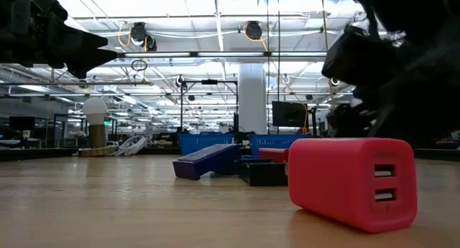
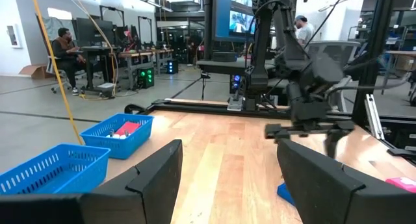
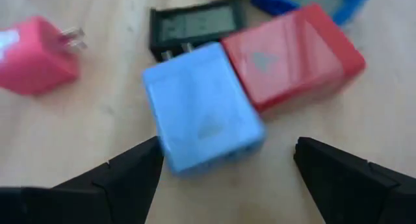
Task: Pick & Place Office items
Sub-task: Put the red charger adapter into the right blue bin
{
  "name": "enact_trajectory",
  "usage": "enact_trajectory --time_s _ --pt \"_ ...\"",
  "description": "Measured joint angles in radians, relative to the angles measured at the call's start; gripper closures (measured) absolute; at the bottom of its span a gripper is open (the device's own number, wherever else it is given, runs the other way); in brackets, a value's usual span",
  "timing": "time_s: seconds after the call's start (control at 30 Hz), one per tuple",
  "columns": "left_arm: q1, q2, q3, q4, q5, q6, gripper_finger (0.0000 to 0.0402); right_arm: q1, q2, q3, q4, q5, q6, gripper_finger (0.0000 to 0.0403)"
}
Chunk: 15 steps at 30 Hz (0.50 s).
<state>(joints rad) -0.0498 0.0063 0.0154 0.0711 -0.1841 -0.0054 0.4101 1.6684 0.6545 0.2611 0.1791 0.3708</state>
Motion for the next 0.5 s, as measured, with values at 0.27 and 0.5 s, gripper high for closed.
enact_trajectory --time_s 0.27,0.5 --pt "0.000 0.000 0.000 0.000 0.000 0.000 0.0146 -0.115 0.007 0.002 -0.028 0.039 -0.154 0.0074" --pt "0.000 0.000 0.000 0.000 0.000 -0.002 0.0146 -0.206 0.007 0.002 -0.022 0.052 -0.282 0.0084"
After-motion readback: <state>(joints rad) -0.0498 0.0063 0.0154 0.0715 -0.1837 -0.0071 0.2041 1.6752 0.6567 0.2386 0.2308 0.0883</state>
